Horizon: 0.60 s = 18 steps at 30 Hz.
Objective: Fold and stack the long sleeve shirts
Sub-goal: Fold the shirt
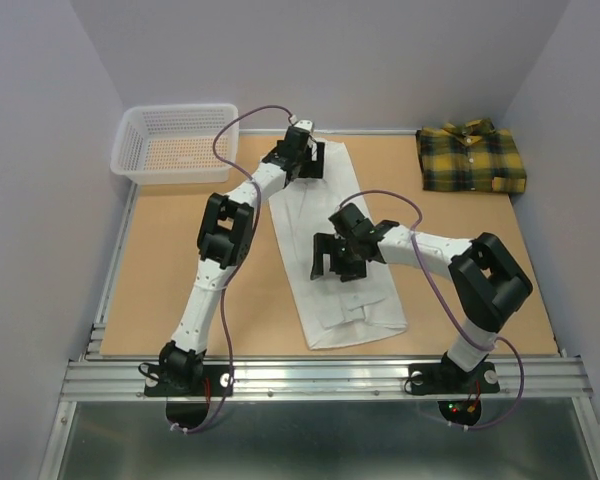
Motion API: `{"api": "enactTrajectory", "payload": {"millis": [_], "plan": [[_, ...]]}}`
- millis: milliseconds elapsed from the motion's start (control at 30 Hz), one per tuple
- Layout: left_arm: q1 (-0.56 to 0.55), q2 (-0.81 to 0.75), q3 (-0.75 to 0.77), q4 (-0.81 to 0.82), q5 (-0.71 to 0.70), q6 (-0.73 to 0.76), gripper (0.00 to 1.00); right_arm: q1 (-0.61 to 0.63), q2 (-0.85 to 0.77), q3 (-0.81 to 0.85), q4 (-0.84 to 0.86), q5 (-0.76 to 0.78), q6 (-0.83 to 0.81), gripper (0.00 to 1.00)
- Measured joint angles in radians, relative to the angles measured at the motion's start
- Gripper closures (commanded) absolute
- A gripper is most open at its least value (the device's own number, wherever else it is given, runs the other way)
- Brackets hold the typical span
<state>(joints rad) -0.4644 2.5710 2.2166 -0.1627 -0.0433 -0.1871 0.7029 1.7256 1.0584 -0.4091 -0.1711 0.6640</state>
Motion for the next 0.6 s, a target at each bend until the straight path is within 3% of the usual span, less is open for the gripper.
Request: {"api": "enactTrajectory", "payload": {"millis": [233,400,500,600], "plan": [[0.052,-0.054,-0.072,0.03,0.039,-0.001,0.02,0.005,-0.042,0.003,-0.006,0.094,-0.013,0.05],[0.032,-0.259,-0.217,0.03,0.065,-0.048,0.02,0.001,-0.183,0.003,-0.013,0.191,-0.045,0.07],[0.022,-0.463,-0.349,0.036,0.07,-0.118,0.02,-0.005,-0.262,0.0,-0.029,0.253,-0.071,0.15],[0.004,-0.684,-0.497,0.045,0.071,-0.201,0.04,-0.013,-0.312,-0.023,-0.043,0.3,-0.096,0.31]]}}
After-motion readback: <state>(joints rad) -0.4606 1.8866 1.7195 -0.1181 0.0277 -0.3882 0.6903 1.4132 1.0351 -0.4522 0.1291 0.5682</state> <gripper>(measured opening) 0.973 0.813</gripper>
